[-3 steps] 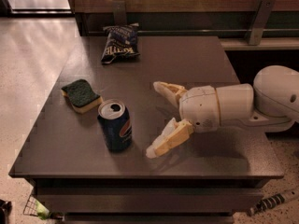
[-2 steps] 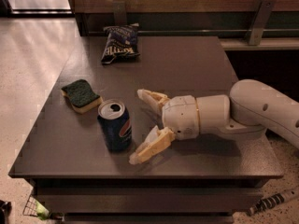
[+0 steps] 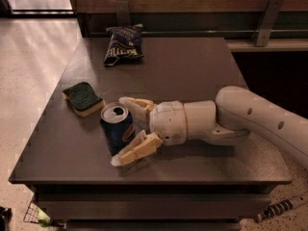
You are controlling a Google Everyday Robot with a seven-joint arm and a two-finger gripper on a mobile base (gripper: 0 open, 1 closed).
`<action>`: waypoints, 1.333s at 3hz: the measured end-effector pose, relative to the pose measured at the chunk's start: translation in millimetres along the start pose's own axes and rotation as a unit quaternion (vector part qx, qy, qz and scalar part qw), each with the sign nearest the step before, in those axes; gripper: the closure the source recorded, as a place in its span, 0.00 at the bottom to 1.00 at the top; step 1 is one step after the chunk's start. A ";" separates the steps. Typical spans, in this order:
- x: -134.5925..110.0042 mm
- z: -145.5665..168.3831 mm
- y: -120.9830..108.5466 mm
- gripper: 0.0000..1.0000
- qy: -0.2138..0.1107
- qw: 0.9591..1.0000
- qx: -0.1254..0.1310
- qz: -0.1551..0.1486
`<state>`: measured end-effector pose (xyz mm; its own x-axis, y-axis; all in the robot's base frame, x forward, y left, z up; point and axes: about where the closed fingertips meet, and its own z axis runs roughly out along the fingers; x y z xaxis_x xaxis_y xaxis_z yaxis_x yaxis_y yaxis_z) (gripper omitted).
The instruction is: Pick pepsi can
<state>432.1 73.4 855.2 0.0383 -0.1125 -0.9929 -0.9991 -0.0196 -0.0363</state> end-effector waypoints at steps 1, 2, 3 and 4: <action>-1.5 3.1 1.5 0.46 0.000 1.000 -0.004 -0.001; -2.2 4.5 2.3 0.69 0.000 1.000 -0.005 -0.002; -3.0 6.3 3.2 0.92 0.000 1.000 -0.007 -0.003; -6.0 6.8 2.4 1.00 -0.001 1.000 -0.009 -0.005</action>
Offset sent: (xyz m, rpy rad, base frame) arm -0.0011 0.0024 0.0008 0.0008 -0.0011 0.0054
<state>429.4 80.8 860.3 0.0476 -0.1096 -0.9928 -0.9983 -0.0379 -0.0436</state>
